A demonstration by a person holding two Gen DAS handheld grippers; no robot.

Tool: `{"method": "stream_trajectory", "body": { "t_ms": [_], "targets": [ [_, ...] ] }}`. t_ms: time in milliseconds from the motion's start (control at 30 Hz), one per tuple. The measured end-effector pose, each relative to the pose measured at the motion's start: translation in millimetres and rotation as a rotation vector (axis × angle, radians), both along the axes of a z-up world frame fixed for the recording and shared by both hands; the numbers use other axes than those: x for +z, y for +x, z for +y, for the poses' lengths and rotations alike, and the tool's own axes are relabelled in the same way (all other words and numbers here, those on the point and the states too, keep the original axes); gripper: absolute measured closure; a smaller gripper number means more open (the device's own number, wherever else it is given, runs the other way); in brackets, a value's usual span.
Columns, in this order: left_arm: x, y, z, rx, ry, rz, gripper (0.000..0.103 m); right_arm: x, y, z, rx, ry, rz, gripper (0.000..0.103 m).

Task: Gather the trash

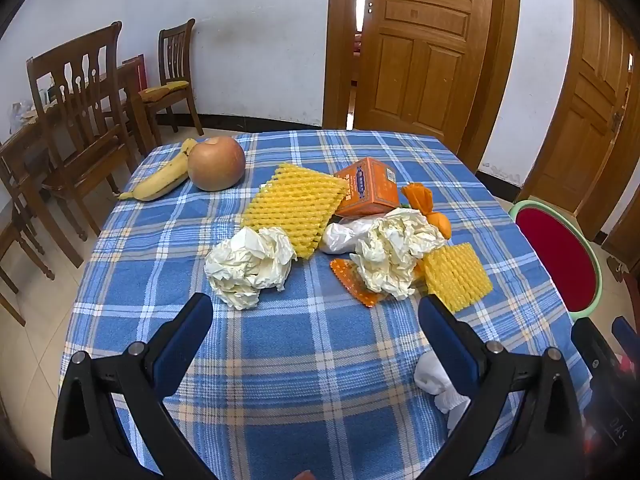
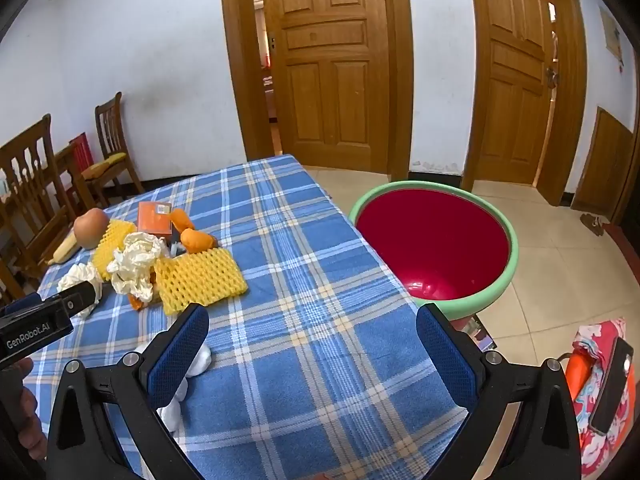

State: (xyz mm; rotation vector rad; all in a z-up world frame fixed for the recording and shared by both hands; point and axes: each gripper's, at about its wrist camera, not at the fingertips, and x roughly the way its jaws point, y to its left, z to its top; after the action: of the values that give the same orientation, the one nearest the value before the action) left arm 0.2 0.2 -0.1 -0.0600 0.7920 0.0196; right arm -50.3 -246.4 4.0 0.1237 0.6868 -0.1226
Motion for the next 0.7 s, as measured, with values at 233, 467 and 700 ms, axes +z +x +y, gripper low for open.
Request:
{"method": "stream_trajectory", "body": {
  "t_ms": [233,467,700],
  "targets": [
    [0.0,0.0,-0.1,0.001,0.000,0.000,0.002,-0.2,0.1,0.1,0.000,0.000,0.001,0.000],
    [-0.1,0.1,0.0,0.000,0.000,0.000,0.002,0.2,0.3,0.2,0.001,0.001,0.002,0.000],
    [0.0,0.0,-0.1,0.000,0.000,0.000,0.002,-1.2,0.0,0.7,0.001,0.002,0.004,0.000]
  ]
}}
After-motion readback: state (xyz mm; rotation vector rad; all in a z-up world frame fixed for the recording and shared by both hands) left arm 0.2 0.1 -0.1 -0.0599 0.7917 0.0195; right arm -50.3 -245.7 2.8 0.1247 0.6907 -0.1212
